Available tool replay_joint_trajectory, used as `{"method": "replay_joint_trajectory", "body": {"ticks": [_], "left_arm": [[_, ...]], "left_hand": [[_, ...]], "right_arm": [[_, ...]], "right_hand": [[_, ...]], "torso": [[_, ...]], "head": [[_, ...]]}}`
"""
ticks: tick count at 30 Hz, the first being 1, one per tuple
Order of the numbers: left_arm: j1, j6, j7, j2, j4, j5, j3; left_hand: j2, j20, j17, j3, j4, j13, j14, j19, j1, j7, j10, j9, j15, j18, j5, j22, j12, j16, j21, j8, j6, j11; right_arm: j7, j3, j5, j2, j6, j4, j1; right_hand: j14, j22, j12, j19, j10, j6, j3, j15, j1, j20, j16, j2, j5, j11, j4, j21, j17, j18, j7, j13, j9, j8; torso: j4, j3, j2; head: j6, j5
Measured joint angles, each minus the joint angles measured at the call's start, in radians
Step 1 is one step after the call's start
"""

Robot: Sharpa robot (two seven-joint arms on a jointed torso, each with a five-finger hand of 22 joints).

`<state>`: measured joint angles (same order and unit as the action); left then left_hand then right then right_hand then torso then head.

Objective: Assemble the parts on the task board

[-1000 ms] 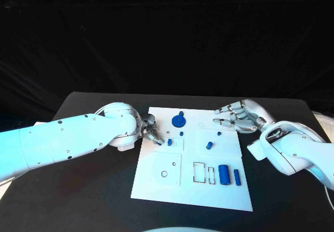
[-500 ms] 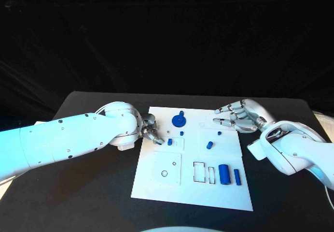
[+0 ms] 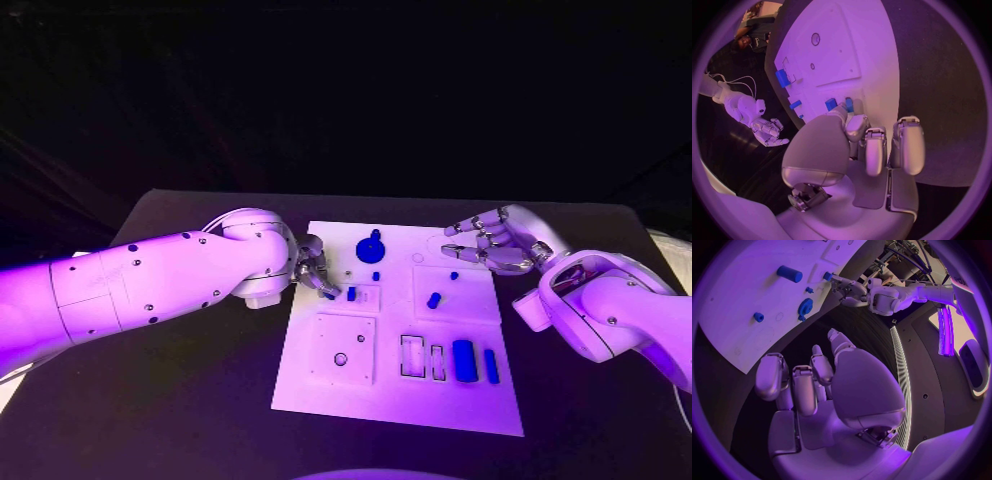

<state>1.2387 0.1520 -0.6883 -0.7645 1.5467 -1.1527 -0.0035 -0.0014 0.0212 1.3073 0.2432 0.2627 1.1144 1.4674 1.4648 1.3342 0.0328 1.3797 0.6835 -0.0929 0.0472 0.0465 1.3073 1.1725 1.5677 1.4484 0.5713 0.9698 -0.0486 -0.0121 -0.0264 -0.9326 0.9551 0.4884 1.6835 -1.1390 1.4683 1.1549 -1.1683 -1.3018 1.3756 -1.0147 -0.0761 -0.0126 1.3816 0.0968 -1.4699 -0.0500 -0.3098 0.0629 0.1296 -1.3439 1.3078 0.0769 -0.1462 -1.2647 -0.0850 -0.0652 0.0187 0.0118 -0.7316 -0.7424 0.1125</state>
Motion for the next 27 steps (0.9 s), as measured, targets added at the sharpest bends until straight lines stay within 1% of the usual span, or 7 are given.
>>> {"method": "replay_joint_trajectory", "body": {"ticks": [2, 4, 9, 10, 14, 20, 27], "left_arm": [[0.000, 0.006, -0.002, 0.003, -0.005, 0.001, 0.000], [0.001, 0.011, -0.003, 0.005, -0.008, 0.001, 0.000], [0.001, 0.020, -0.005, 0.012, -0.013, 0.003, 0.000], [0.000, 0.022, -0.005, 0.013, -0.013, 0.004, 0.000], [0.000, 0.028, -0.005, 0.016, -0.017, 0.006, 0.000], [0.000, 0.034, -0.005, 0.019, -0.023, 0.007, -0.001], [0.000, 0.037, -0.005, 0.022, -0.026, 0.007, -0.001]], "left_hand": [[-0.005, 0.000, 0.000, -0.004, 0.011, 0.000, 0.000, 0.000, -0.016, -0.001, 0.002, -0.001, 0.000, 0.000, 0.003, 0.000, 0.000, 0.000, 0.000, -0.001, 0.001, -0.002], [-0.011, 0.000, 0.000, -0.007, 0.020, -0.001, 0.000, 0.000, -0.034, -0.010, 0.003, -0.003, 0.000, 0.000, 0.005, 0.000, 0.000, 0.000, 0.000, -0.007, 0.010, -0.003], [-0.020, 0.000, 0.000, -0.004, 0.023, 0.000, 0.000, 0.000, -0.058, -0.015, 0.001, -0.009, 0.000, 0.000, 0.007, 0.000, 0.001, 0.000, 0.004, -0.007, 0.019, -0.002], [-0.016, 0.000, 0.000, -0.003, 0.024, 0.001, 0.000, 0.000, -0.063, -0.017, 0.001, -0.009, 0.000, 0.000, 0.007, 0.000, 0.001, 0.000, 0.007, -0.007, 0.021, -0.002], [-0.020, 0.000, 0.000, 0.004, 0.026, 0.006, 0.000, 0.000, -0.083, -0.020, 0.001, -0.007, 0.000, 0.000, 0.007, 0.000, 0.001, 0.000, 0.008, -0.012, 0.028, -0.002], [-0.019, 0.000, 0.000, 0.023, 0.028, 0.007, 0.000, 0.000, -0.159, -0.017, 0.005, -0.002, 0.000, 0.000, 0.007, 0.001, 0.004, 0.000, 0.015, -0.013, 0.035, 0.002], [-0.025, 0.000, 0.001, 0.036, 0.030, 0.007, 0.000, 0.000, -0.191, -0.017, 0.009, 0.003, 0.000, 0.000, 0.007, 0.001, 0.005, 0.000, 0.015, -0.012, 0.043, -0.001]], "right_arm": [[0.000, 0.000, 0.000, 0.001, 0.000, 0.000, 0.000], [0.000, 0.000, 0.000, 0.001, 0.000, 0.001, 0.000], [0.000, 0.000, 0.000, 0.002, 0.000, 0.002, 0.000], [0.000, 0.000, 0.000, 0.002, 0.000, 0.002, 0.000], [0.000, 0.000, 0.000, 0.002, 0.000, 0.002, 0.000], [0.000, 0.000, 0.000, 0.003, 0.000, 0.002, 0.000], [0.000, 0.000, 0.000, 0.003, 0.000, 0.002, 0.000]], "right_hand": [[0.000, 0.000, 0.000, 0.000, 0.000, 0.000, 0.000, 0.000, 0.000, 0.000, 0.000, 0.000, 0.000, 0.000, 0.000, 0.000, 0.000, 0.000, 0.000, 0.000, 0.000, 0.000], [0.000, 0.000, 0.000, 0.000, 0.000, 0.000, 0.000, 0.000, 0.000, 0.000, 0.000, 0.000, 0.000, 0.000, 0.000, 0.000, 0.000, 0.000, 0.000, 0.000, 0.000, 0.000], [0.000, 0.000, 0.000, 0.000, 0.000, 0.000, 0.000, 0.000, 0.000, 0.000, 0.000, 0.000, 0.000, 0.000, 0.000, 0.000, 0.000, 0.000, 0.000, 0.000, 0.000, 0.000], [0.000, 0.000, 0.000, 0.000, 0.000, 0.000, 0.000, 0.000, 0.000, 0.000, 0.000, 0.000, 0.000, 0.000, 0.000, 0.000, 0.000, 0.000, 0.000, 0.000, 0.000, 0.000], [0.000, 0.000, 0.000, 0.000, 0.000, 0.000, 0.000, 0.000, 0.000, 0.000, 0.000, 0.000, 0.000, 0.000, 0.000, 0.000, 0.000, 0.000, 0.000, 0.000, 0.000, 0.000], [0.000, 0.000, 0.000, 0.000, 0.000, 0.000, 0.000, 0.000, 0.000, 0.000, 0.000, 0.000, 0.000, 0.000, 0.000, 0.000, 0.000, 0.000, 0.000, 0.000, 0.000, 0.000], [0.000, 0.000, 0.000, 0.000, 0.000, 0.000, 0.000, 0.000, 0.000, 0.000, 0.000, 0.000, 0.000, 0.000, 0.000, 0.000, 0.000, 0.000, 0.000, 0.000, 0.000, 0.000]], "torso": [[0.0001, 0.0000, 0.000], [0.0001, -0.0001, 0.000], [0.0001, -0.0002, 0.000], [0.0001, -0.0002, 0.000], [0.0000, -0.0006, 0.000], [-0.0004, -0.0008, 0.000], [-0.0005, -0.0010, 0.000]], "head": [[0.000, -0.001], [0.000, -0.001], [0.000, -0.001], [0.000, -0.001], [0.000, -0.002], [0.000, -0.003], [0.001, -0.003]]}}
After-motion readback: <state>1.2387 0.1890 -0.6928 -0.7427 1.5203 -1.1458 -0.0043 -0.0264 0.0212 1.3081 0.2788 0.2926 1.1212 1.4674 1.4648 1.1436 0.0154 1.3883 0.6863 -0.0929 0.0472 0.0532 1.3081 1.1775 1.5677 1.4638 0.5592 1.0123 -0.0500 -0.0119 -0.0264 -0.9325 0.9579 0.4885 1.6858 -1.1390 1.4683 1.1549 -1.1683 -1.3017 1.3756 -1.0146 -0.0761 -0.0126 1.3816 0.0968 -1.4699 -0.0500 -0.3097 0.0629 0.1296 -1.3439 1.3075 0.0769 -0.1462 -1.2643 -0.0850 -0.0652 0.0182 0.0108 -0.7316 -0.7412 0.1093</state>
